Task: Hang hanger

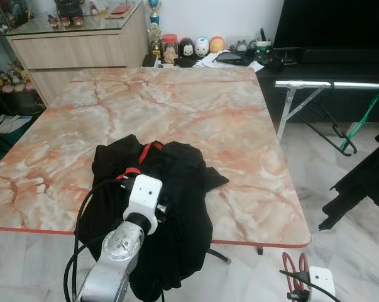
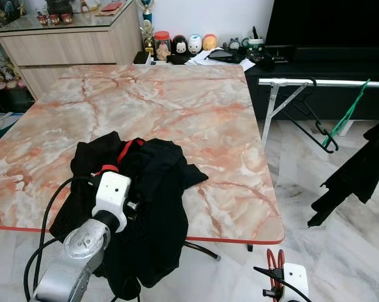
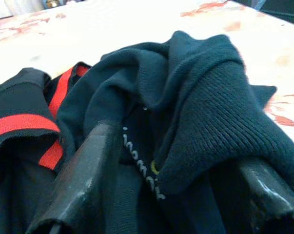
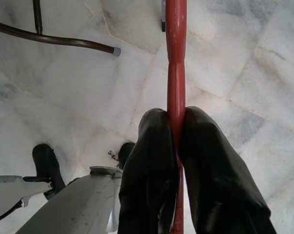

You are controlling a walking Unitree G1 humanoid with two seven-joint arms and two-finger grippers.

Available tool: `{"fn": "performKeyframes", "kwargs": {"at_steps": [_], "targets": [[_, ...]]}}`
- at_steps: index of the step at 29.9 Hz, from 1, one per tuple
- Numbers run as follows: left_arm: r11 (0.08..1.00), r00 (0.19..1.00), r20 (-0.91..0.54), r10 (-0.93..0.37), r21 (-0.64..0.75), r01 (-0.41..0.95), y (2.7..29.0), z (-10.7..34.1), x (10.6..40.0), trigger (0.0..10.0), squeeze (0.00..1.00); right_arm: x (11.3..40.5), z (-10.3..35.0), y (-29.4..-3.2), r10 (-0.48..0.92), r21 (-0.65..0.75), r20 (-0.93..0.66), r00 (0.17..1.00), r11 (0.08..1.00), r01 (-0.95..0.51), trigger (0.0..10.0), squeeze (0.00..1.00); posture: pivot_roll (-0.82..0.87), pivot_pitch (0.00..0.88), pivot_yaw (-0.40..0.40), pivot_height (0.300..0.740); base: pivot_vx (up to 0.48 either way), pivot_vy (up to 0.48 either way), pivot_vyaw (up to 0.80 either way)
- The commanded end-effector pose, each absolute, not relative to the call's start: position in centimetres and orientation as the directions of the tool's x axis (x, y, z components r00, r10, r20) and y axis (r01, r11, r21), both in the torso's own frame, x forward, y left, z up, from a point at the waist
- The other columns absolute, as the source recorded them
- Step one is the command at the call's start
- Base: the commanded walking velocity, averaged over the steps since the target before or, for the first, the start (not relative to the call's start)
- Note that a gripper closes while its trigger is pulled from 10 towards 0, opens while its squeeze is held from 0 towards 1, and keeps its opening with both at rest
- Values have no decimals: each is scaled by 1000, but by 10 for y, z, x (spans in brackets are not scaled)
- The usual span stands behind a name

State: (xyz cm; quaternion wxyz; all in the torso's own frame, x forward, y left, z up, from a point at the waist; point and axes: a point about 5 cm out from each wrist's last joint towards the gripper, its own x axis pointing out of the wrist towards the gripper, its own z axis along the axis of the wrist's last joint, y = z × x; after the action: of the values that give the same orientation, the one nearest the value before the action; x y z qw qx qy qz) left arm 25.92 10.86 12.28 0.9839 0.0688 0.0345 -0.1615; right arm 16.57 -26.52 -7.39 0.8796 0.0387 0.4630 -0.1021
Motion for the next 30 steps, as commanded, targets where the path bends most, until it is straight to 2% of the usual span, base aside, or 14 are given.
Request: {"fn": "performKeyframes", "kwargs": {"at_steps": [1,23,24,27,28,30], "targets": [[936,944,-86,-319,125,328,110,126,256,10000,1000,167,-73,-266,-145,-31,-822,551,977,212,10000,0,-28,0,24,740,0,0,0],[968,970,-57,-235,76,239,131,127,224,10000,1000,168,-72,-267,-144,-35,-822,552,979,202,10000,0,-11,0,6,740,0,0,0],[980,984,-34,-177,82,179,139,128,219,10000,749,168,-72,-268,-145,-37,-822,551,979,202,10000,0,-9,0,4,740,0,0,0],[981,985,-31,-171,83,173,140,128,219,10000,749,168,-72,-268,-145,-38,-822,551,979,201,10000,0,-9,0,4,740,0,0,0],[990,993,-1,-118,71,118,146,131,220,10000,0,168,-72,-268,-144,-39,-822,550,980,198,10000,0,-8,0,0,740,0,0,0],[995,997,23,-75,64,73,150,133,222,10000,0,168,-72,-269,-143,-40,-823,550,980,195,10000,0,-8,0,0,740,0,0,0]]}}
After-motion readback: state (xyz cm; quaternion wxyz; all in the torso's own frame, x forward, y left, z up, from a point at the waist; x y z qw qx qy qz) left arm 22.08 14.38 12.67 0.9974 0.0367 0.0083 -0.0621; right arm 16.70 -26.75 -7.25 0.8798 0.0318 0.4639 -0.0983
